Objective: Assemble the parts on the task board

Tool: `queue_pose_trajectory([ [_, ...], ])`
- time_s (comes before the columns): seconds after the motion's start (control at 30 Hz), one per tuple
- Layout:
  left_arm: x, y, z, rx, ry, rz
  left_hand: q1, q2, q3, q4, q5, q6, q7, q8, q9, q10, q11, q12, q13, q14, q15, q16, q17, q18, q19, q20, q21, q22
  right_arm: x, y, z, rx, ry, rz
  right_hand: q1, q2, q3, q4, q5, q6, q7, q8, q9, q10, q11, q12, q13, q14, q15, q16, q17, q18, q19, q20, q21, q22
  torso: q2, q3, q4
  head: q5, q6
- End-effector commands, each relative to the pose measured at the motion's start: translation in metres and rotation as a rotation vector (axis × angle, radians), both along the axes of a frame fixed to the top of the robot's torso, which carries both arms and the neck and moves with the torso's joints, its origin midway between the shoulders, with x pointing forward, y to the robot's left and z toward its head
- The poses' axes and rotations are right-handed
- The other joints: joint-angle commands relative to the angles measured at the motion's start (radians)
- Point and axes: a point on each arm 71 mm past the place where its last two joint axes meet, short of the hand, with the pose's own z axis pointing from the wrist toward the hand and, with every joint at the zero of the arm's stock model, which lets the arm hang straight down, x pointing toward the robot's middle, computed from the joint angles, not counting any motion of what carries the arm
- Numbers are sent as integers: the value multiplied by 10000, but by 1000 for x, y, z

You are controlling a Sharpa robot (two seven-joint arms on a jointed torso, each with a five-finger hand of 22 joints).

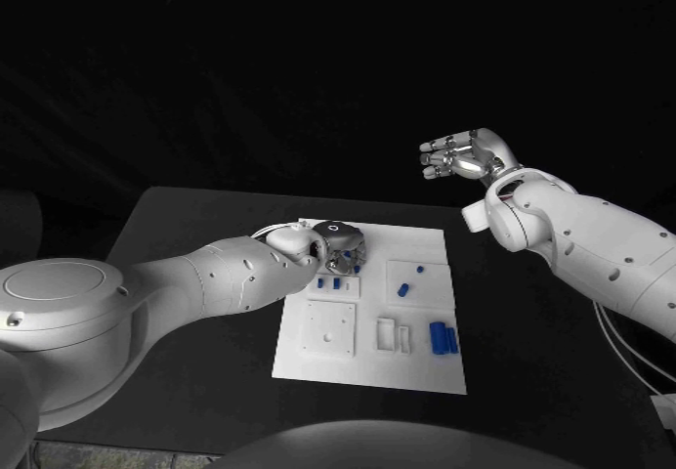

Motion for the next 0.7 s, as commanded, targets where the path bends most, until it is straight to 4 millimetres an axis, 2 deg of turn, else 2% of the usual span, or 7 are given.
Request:
queue_pose_trajectory([
  [0.03,-1,-1,-3,135,305,19,56,-10,-40,1,0,-25,17,-19,11,-76,9,-52,-11,-38,27,28,-13,103,-62,-25,17,161,-1,2,1,-48,-30,192,3,-94,61,-13,22,66,-2,2,13,-22,12,-37,-13,-66,-1,-8,-16,68,-72,-33,-22,-14,0,-1,13,-36,-9],
  [0.1,0,0,-4,160,333,16,86,29,6,-31,26,43,55,-24,8,-171,83,-50,-10,-97,128,21,-12,128,-112,29,-7,164,0,2,1,-48,-31,191,3,-94,61,-13,22,66,-2,2,13,-22,12,-37,-13,-66,-1,-8,-16,68,-72,-33,-22,-14,-3,1,17,-39,-17],
  [0.2,0,0,-4,181,354,12,71,46,27,-41,29,43,53,-23,9,-133,73,-51,-11,-112,130,35,-7,161,-119,52,-7,171,0,2,1,-46,-34,191,3,-94,61,-13,22,66,-2,2,13,-22,12,-37,-13,-66,-1,-8,-16,68,-72,-33,-22,-14,0,4,22,-47,-22],
  [0.4,0,-2,-6,197,378,10,65,80,64,-40,33,55,57,-22,9,-64,37,-49,-10,-110,95,44,-7,171,-119,54,-1,174,0,3,1,-38,-41,206,3,-94,61,-13,22,66,-2,2,13,-22,12,-37,-13,-66,-1,-8,-16,68,-72,-33,-22,-14,-8,-10,19,-64,-37],
  [0.7,-2,-3,-8,154,428,-71,-25,329,190,189,-24,252,151,-22,12,111,-40,-51,-11,-104,9,50,-8,115,-124,-2,14,174,0,4,1,-34,-43,215,3,-94,61,-13,22,66,-2,2,13,-22,12,-37,-13,-66,-1,-8,-16,68,-72,-33,-22,-14,-9,-3,33,-89,-53],
])
